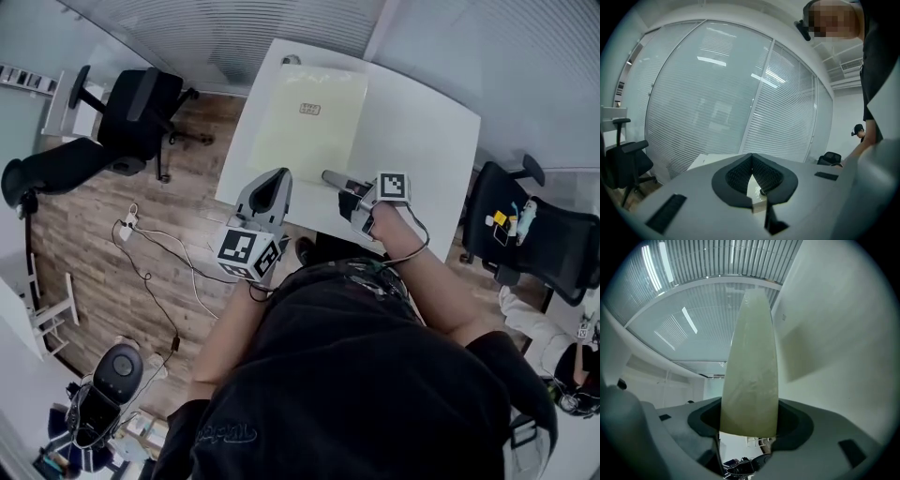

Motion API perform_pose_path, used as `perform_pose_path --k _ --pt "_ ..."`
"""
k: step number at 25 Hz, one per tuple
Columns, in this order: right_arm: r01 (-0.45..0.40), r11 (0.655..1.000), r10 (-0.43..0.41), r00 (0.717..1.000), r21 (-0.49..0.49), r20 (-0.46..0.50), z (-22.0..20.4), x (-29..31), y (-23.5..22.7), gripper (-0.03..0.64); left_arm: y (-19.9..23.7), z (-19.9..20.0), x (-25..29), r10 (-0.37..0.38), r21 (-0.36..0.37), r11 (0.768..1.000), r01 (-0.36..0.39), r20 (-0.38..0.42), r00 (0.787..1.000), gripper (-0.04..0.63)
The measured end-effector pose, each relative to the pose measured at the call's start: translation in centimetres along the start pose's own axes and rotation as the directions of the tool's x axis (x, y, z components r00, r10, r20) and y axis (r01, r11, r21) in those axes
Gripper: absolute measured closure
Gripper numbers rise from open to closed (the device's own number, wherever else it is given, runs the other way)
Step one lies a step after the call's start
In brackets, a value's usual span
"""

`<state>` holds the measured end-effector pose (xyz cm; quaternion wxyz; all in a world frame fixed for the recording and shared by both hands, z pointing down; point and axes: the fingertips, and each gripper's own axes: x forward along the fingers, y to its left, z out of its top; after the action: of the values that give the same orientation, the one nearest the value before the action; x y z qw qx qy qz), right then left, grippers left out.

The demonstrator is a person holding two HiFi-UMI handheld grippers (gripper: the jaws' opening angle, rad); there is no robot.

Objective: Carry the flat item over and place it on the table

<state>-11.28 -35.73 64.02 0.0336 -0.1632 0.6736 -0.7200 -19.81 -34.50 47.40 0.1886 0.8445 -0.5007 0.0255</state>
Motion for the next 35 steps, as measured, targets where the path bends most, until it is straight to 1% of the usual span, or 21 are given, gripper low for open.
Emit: perform_pose_path --k 5,8,16,19,22,26,29,35 --pt "0.016 0.999 -0.015 1.0 0.03 -0.02 0.0 -0.2 -1.7 0.324 0.3 -1.2 1.2 0.001 -0.019 1.0 -0.001 -0.031 1.0 0.581" --pt "0.031 0.999 -0.03 0.999 0.032 -0.032 0.3 -0.1 -2.8 0.324 0.6 -1.6 1.9 0.0 -0.025 1.0 -0.001 -0.042 0.999 0.581" --pt "0.069 0.998 -0.07 0.995 -0.009 -0.067 1.1 -0.5 -5.1 0.324 0.8 -2.6 3.6 0.011 -0.039 0.999 -0.014 -0.067 0.998 0.581" --pt "0.086 0.995 -0.089 0.993 -0.041 -0.077 1.3 -0.9 -5.9 0.324 0.8 -3.1 4.2 0.01 -0.042 0.999 -0.014 -0.08 0.997 0.581" --pt "0.111 0.99 -0.118 0.989 -0.081 -0.09 1.3 -1.3 -6.8 0.324 0.6 -3.5 4.7 0.006 -0.05 0.999 -0.011 -0.093 0.996 0.581" --pt "0.112 0.988 -0.122 0.988 -0.103 -0.097 1.5 -1.5 -7.6 0.325 0.7 -4.1 5.6 -0.004 -0.061 0.998 -0.002 -0.108 0.994 0.581" --pt "0.128 0.983 -0.142 0.984 -0.129 -0.107 1.5 -1.6 -8.5 0.325 0.7 -4.3 5.9 -0.011 -0.066 0.998 0.004 -0.115 0.993 0.581" --pt "0.172 0.972 -0.189 0.978 -0.163 -0.092 2.2 -2.1 -10.2 0.315 0.5 -5.0 6.8 -0.015 -0.071 0.997 0.005 -0.132 0.991 0.581"
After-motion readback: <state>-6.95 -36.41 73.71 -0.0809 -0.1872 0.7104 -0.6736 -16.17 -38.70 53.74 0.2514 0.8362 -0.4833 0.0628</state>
